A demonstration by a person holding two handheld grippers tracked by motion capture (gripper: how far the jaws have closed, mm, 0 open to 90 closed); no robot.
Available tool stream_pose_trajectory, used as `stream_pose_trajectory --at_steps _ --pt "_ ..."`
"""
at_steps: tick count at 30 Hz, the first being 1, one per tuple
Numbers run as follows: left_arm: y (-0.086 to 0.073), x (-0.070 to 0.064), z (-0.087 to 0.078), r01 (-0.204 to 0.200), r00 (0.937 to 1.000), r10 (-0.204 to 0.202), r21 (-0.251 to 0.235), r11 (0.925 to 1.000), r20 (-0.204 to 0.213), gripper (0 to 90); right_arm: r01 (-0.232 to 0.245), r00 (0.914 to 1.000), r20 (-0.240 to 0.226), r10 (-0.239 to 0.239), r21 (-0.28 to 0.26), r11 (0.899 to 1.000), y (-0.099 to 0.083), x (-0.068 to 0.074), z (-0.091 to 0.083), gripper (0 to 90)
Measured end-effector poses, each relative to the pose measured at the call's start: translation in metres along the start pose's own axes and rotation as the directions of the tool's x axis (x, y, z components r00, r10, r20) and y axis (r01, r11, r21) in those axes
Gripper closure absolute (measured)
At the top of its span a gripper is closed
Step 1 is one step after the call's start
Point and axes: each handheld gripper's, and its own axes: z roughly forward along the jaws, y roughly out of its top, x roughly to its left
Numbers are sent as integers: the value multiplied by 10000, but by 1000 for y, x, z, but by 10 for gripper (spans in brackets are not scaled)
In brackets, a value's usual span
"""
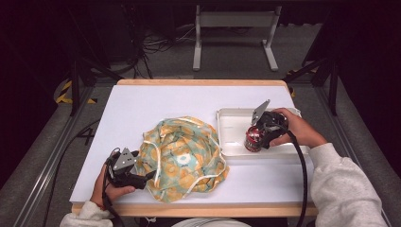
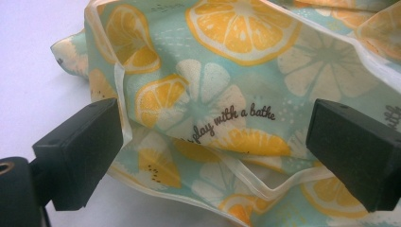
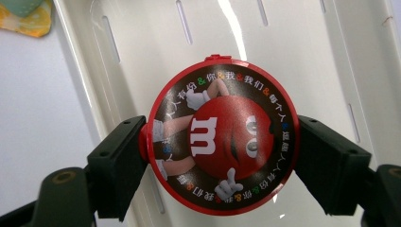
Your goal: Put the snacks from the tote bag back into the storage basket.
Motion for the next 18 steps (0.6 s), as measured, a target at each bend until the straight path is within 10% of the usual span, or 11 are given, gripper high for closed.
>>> stream_pose_trajectory --at_steps 18 --pt "0 0 1 -33 10000 33 58 10000 2 53 -146 9992 370 156 -260 9996 -2 2 -2 196"
